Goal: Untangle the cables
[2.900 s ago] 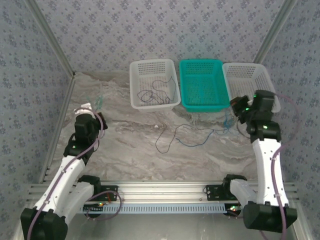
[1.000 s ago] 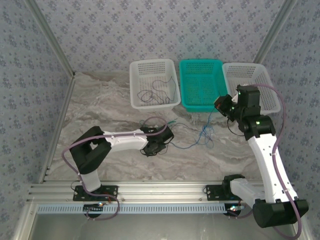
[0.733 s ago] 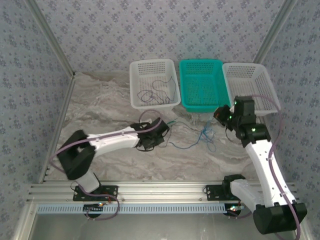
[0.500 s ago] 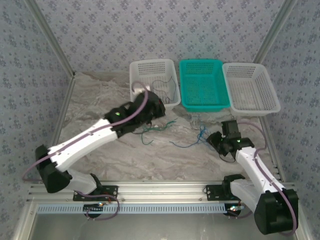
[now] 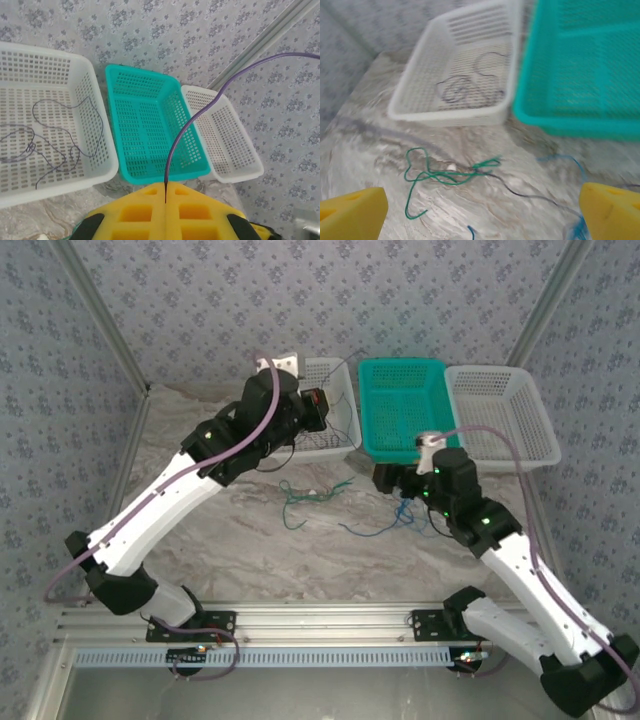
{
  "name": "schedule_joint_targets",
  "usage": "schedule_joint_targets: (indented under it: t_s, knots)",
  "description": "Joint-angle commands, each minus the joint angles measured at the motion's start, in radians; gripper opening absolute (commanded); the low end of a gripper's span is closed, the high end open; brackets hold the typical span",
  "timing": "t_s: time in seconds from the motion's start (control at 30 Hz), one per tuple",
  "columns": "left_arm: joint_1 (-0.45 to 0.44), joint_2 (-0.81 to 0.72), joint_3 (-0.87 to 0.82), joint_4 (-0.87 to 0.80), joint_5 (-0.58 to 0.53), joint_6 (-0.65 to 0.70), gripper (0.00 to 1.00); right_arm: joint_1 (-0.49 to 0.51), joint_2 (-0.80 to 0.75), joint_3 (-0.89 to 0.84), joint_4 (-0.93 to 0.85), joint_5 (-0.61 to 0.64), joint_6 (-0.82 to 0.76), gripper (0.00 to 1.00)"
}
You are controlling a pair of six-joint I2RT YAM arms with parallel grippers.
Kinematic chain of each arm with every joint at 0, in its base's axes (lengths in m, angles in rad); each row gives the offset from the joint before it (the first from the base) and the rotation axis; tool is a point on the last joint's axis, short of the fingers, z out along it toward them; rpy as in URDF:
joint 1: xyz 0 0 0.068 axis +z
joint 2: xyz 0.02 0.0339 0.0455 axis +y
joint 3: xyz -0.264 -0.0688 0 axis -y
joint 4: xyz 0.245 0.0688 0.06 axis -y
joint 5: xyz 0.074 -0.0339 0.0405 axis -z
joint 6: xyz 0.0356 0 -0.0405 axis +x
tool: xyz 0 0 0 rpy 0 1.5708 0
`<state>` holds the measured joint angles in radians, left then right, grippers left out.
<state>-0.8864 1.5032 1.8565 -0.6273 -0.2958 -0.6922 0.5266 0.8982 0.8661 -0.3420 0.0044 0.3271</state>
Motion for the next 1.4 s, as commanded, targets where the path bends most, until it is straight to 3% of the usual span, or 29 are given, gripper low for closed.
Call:
schedule_joint_targets:
  t_s: [0.0, 0.07, 0.2, 0.3, 0.5, 0.57, 0.8, 0.9, 0.97, 1.17, 1.37]
  knots:
    - [0.019, 0.000, 0.143, -0.045, 0.012, 0.061, 0.00, 0.060, 0.079, -0.059, 0.240, 0.030, -0.249, 1.00]
    - [0.033, 0.004, 0.189, -0.072, 0.029, 0.067, 0.00, 0.060, 0.147, -0.107, 0.374, 0.142, -0.298, 1.00]
    - [0.040, 0.001, 0.246, -0.088, 0.027, 0.087, 0.00, 0.051, 0.315, -0.151, 0.542, 0.135, -0.377, 0.98]
    - [0.049, -0.003, 0.294, -0.120, 0.009, 0.103, 0.00, 0.043, 0.425, -0.177, 0.633, 0.188, -0.364, 0.88]
    - [0.099, -0.061, 0.313, -0.147, -0.026, 0.104, 0.00, 0.039, 0.436, -0.231, 0.678, 0.136, -0.296, 0.31]
    - [0.128, -0.089, 0.294, -0.149, -0.037, 0.096, 0.00, 0.032, 0.381, -0.247, 0.667, 0.040, -0.276, 0.00]
    - [0.281, -0.123, 0.111, -0.121, -0.079, 0.075, 0.00, 0.031, 0.184, -0.174, 0.560, -0.404, -0.051, 0.00]
    - [0.385, -0.103, -0.038, -0.105, -0.041, 0.028, 0.02, 0.034, 0.161, -0.070, 0.456, -0.507, 0.059, 0.00]
    - [0.430, -0.101, -0.164, -0.058, 0.003, -0.013, 0.06, 0.035, 0.144, -0.021, 0.420, -0.502, 0.112, 0.00]
    - [0.441, -0.165, -0.401, 0.094, 0.091, -0.057, 0.43, 0.047, 0.126, 0.108, 0.372, -0.486, 0.227, 0.00]
    - [0.435, -0.385, -0.582, 0.147, 0.142, -0.057, 0.71, 0.082, 0.164, 0.183, 0.409, -0.503, 0.279, 0.00]
